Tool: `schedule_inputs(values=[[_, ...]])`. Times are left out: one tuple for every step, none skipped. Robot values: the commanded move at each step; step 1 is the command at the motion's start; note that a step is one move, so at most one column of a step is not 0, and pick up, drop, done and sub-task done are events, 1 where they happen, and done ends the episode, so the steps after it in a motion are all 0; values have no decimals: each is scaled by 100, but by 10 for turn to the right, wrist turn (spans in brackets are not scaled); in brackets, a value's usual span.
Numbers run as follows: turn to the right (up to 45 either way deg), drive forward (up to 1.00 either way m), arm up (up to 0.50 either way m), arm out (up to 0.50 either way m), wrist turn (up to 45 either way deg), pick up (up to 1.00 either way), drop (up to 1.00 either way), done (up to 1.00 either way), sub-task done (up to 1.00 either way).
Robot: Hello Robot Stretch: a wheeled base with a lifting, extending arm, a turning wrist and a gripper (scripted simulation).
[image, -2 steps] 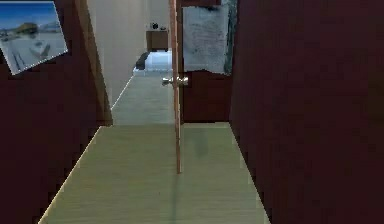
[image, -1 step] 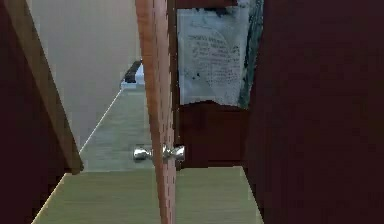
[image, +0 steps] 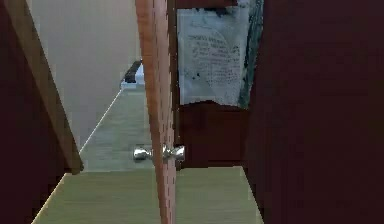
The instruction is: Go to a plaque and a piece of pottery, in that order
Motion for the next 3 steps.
schedule_inputs(values=[[-450,0,0,0,0,0,0,0,0],[-270,0,0,0,0,0,0,0,0],[0,45,0,0,0,0,0,0,0]])
